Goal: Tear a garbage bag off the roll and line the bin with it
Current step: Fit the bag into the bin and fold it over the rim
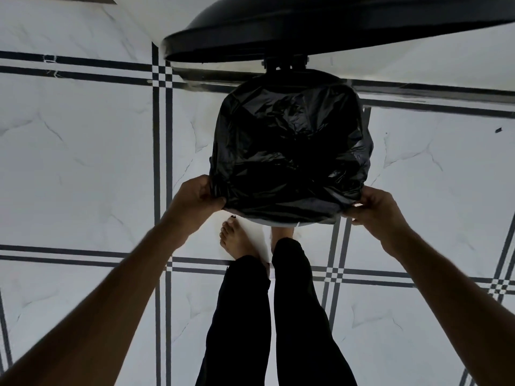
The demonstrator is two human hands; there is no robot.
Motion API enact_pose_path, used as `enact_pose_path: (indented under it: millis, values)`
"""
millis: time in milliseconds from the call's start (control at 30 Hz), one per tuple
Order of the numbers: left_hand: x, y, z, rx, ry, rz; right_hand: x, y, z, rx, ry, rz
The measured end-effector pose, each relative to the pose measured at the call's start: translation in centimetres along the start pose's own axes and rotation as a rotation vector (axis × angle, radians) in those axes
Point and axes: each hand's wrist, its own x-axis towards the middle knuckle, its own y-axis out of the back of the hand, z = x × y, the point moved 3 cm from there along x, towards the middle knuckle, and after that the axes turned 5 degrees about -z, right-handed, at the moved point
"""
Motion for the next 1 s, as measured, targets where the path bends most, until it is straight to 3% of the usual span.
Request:
enact_pose_path:
  millis: [133,200,367,467,600,700,800,867,933,1000]
  values:
    - [-0.1,-0.4,0.1,0.326,-0.121,0.121,0.2,0.0,0.0,-0.086,-0.034,0.085]
    - [0.0,-0.8,0.0,0.381,-0.152,0.195,0.4,0.1,0.4,-0.088,-0.061,0.125]
    - [1.6,-1.7,-1.3,0.224,-0.047,0.240,1.4,-0.4,0.5,-0.200,-0.041,0.211]
    - [2.1,-1.4,-1.6,0.249,-0.069,0.344,1.9,-0.9,0.4,-0.218,-0.047,0.326]
    - [2.8,-1.0,-1.4,0.185,-0.087,0.351,2.4,-0.9,0.6,-0.196,-0.012,0.398]
    - [2.7,-1.1,-1.6,0.000,-0.065,0.344,2.0,-1.3,0.8,0.080,-0.006,0.347]
    - [2.1,-1.4,-1.9,-0.119,-0.044,0.324,1.0,-1.6,0.3,0.409,-0.047,0.182]
    - [1.6,-1.8,-1.8,-0.369,-0.004,0.247,0.3,-1.1,0.3,0.559,-0.096,0.166]
    - [0.9,-2.3,-1.3,-0.597,0.066,0.155,-0.8,0.2,-0.2,0.419,-0.088,0.397]
    - [0.5,-2.2,-0.9,-0.686,0.075,0.109,-2.4,1.1,-2.7,-0.028,0.094,0.703]
